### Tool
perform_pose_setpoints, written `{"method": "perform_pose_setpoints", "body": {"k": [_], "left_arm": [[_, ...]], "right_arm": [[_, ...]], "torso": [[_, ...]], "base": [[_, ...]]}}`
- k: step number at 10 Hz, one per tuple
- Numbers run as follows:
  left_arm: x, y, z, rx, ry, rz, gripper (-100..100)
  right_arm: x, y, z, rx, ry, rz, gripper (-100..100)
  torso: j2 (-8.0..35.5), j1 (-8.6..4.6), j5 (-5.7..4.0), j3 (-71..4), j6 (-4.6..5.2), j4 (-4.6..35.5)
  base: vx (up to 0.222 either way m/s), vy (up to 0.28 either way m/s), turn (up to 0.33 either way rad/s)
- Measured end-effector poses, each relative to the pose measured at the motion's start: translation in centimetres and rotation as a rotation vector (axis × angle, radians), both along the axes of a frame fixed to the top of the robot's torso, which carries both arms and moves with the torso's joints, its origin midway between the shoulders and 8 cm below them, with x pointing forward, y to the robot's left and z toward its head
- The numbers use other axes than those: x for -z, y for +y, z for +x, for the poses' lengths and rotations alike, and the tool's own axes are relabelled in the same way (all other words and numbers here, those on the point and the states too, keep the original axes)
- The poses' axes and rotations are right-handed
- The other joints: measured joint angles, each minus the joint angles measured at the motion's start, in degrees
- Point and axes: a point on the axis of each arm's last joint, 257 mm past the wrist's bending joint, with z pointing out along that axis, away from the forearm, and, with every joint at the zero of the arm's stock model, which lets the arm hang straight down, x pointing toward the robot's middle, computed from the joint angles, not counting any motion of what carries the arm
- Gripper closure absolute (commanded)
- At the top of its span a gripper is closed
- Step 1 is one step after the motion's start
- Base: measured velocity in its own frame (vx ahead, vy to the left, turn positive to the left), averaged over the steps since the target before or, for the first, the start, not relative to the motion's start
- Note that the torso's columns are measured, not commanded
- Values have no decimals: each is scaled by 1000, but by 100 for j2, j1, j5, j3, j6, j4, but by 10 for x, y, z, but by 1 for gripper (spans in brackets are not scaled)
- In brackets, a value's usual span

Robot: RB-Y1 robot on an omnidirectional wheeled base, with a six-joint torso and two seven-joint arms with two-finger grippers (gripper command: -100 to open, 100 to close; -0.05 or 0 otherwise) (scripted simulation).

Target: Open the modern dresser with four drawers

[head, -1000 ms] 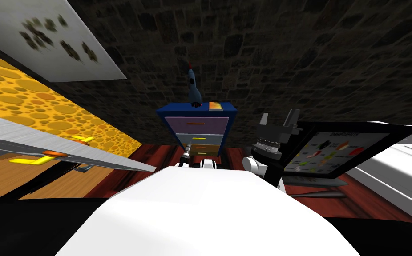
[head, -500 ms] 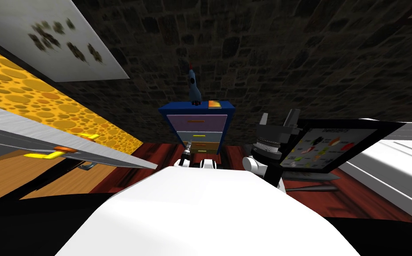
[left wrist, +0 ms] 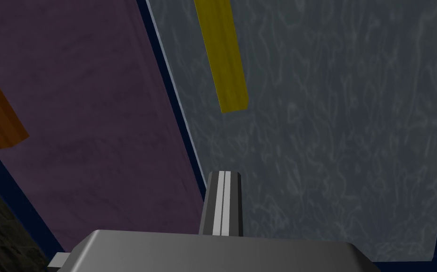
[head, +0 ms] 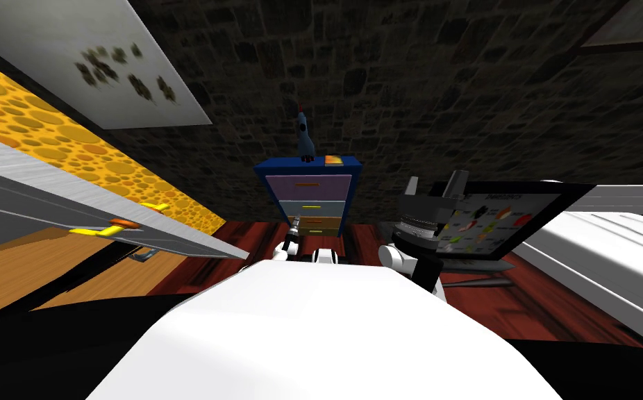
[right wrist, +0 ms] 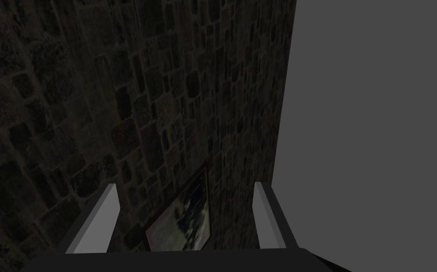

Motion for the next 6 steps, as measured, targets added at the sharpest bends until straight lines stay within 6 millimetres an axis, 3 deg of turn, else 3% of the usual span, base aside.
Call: {"method": "perform_pose_setpoints", "body": {"k": [4,5,6], "left_arm": [[-11,-6,28,4,-2,-10,100],[-11,-6,28,4,-2,-10,-100],[-17,3,28,-1,-13,7,-100]], "right_arm": [[0,0,0,0,0,0,0],[0,0,0,0,0,0,0],[0,0,0,0,0,0,0]], "torso": [[11,-12,-3,8,1,4],[-7,-9,-2,-2,0,-1],[-22,-6,-2,-12,-1,-5]], "base": [[-80,-3,-8],[17,-3,-11],[29,-4,2]]}}
